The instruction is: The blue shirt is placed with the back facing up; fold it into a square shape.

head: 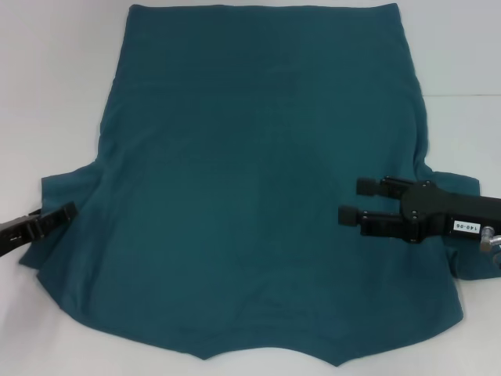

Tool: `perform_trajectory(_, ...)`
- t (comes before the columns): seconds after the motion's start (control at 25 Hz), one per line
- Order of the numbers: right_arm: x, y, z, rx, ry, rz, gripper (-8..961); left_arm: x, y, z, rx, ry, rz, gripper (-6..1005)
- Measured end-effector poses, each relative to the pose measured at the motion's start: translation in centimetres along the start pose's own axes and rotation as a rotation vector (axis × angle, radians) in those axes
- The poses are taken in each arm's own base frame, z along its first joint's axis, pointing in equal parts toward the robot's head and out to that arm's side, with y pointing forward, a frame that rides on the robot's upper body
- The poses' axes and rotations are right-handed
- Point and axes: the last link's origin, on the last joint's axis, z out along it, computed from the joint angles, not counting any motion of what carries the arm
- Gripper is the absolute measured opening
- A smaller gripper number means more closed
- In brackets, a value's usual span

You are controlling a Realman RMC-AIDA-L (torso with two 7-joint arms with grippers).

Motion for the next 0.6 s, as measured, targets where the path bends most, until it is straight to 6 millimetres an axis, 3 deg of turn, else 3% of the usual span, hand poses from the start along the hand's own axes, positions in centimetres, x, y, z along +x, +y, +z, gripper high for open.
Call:
perform_trajectory(0.44,0.03,0.0,0.15,0.0,-0.001,0.004,900,0.55,0.04,0.04,0.0,0.004,0.007,534)
perform_trajectory(0.6,0.02,-0.01,0.17,0.001,-0.001,0.004,899,0.7,0.08,0.13,0.0,0.005,0.011,375)
